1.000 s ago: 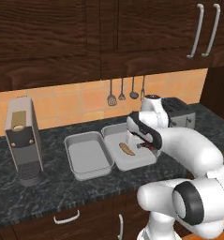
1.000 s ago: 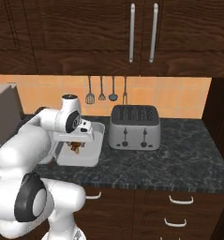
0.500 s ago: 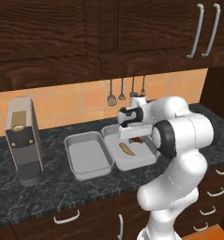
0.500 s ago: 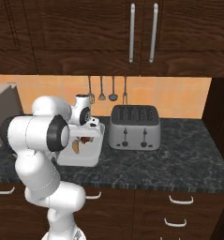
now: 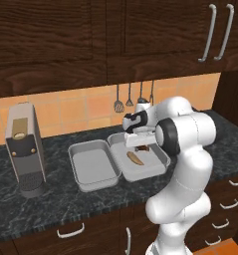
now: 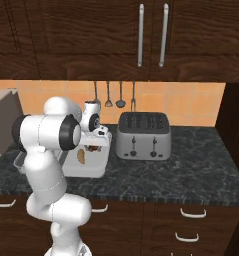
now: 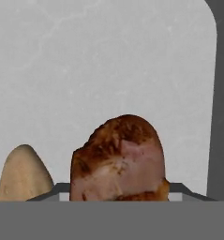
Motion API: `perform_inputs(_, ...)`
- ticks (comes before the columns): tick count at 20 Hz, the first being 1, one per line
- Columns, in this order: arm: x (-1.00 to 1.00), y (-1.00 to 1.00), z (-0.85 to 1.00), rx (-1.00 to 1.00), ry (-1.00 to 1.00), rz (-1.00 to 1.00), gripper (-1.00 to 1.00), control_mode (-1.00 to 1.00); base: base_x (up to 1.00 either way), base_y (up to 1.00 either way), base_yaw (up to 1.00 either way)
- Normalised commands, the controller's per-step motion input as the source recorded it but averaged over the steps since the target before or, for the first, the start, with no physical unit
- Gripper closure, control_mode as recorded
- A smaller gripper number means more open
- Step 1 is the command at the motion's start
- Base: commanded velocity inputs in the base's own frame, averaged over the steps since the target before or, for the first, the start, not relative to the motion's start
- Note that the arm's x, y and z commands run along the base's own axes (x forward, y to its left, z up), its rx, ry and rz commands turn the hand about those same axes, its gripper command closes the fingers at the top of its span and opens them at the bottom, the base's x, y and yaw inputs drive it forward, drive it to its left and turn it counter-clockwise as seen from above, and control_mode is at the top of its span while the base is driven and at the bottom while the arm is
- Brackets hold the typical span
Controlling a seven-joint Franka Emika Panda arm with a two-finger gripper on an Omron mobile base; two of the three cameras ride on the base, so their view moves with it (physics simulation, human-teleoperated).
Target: Place one sweet potato and one chicken drumstick in each tupperware on the nearby counter, to pack two identical lunches.
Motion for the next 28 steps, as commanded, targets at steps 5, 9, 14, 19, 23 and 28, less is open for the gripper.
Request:
perform_inputs(5, 0.03, 0.14, 0.02, 0.00, 0.00, 0.00, -1.00, -1.00, 0.00, 0.00, 0.00)
perform_inputs(9, 0.01, 0.05, 0.00, 0.00, 0.01, -0.02, -1.00, -1.00, 0.00, 0.00, 0.00)
perform_inputs(14, 0.00, 0.00, 0.12, 0.00, 0.03, -0.03, -1.00, -1.00, 0.00, 0.00, 0.00)
perform_inputs(19, -0.12, -0.09, 0.23, 0.00, 0.00, 0.00, -1.00, -1.00, 0.00, 0.00, 0.00)
perform_inputs(23, -0.84, -0.15, 0.26, 0.01, 0.00, 0.00, -1.00, -1.00, 0.00, 0.00, 0.00)
perform_inputs(28, -1.00, -0.11, 0.03, 0.00, -0.05, 0.00, -1.00, -1.00, 0.00, 0.00, 0.00)
